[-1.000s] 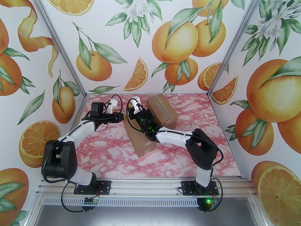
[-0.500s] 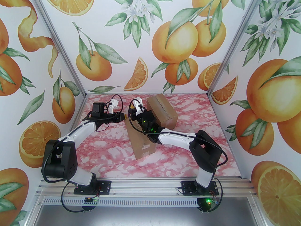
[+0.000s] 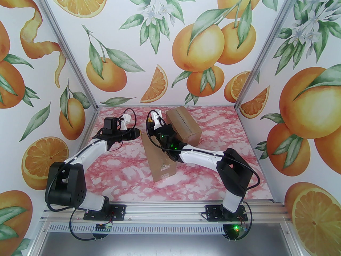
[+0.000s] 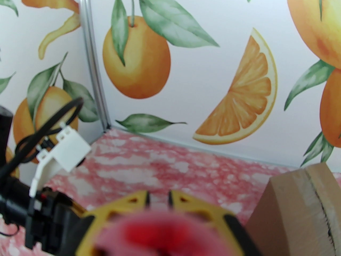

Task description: Unpack the express box

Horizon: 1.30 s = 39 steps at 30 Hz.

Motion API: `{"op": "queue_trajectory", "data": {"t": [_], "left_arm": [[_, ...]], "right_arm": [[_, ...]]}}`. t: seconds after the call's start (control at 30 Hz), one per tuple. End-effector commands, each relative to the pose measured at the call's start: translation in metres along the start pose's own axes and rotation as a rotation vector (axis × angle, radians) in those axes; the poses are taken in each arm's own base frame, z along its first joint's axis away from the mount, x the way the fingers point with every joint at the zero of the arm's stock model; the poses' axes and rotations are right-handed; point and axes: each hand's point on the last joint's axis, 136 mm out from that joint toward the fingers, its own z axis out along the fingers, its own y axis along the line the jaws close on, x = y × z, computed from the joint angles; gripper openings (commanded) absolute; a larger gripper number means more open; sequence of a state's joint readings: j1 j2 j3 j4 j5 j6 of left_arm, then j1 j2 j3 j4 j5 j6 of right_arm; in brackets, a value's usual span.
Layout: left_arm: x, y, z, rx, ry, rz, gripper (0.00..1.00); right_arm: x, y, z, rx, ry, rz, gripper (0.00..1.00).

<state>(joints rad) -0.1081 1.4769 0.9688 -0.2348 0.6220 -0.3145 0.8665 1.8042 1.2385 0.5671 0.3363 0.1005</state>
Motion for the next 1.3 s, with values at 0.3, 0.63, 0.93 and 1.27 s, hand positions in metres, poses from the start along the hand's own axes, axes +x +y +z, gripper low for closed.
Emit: {"op": "queue_trajectory", "data": {"t": [0.3, 0.63, 0.93, 1.27], "left_arm": [[0.001, -0.041, -0.016, 0.138, 0.032, 0.114, 0.65], [0.025, -0.054, -0.022, 0.234, 0.066, 0.132, 0.69], [0.04, -0.06, -0.02, 0.299, 0.089, 0.114, 0.69], [0.054, -0.068, -0.02, 0.35, 0.12, 0.112, 0.68]], "right_arm": [[-0.036, -0.04, -0.003, 0.086, 0.222, 0.034, 0.0], [0.012, -0.097, -0.05, 0.272, 0.53, -0.141, 0.0], [0.064, -0.108, -0.088, 0.262, 0.705, -0.214, 0.0], [0.111, -0.1, -0.069, 0.195, 0.816, -0.141, 0.0]]}}
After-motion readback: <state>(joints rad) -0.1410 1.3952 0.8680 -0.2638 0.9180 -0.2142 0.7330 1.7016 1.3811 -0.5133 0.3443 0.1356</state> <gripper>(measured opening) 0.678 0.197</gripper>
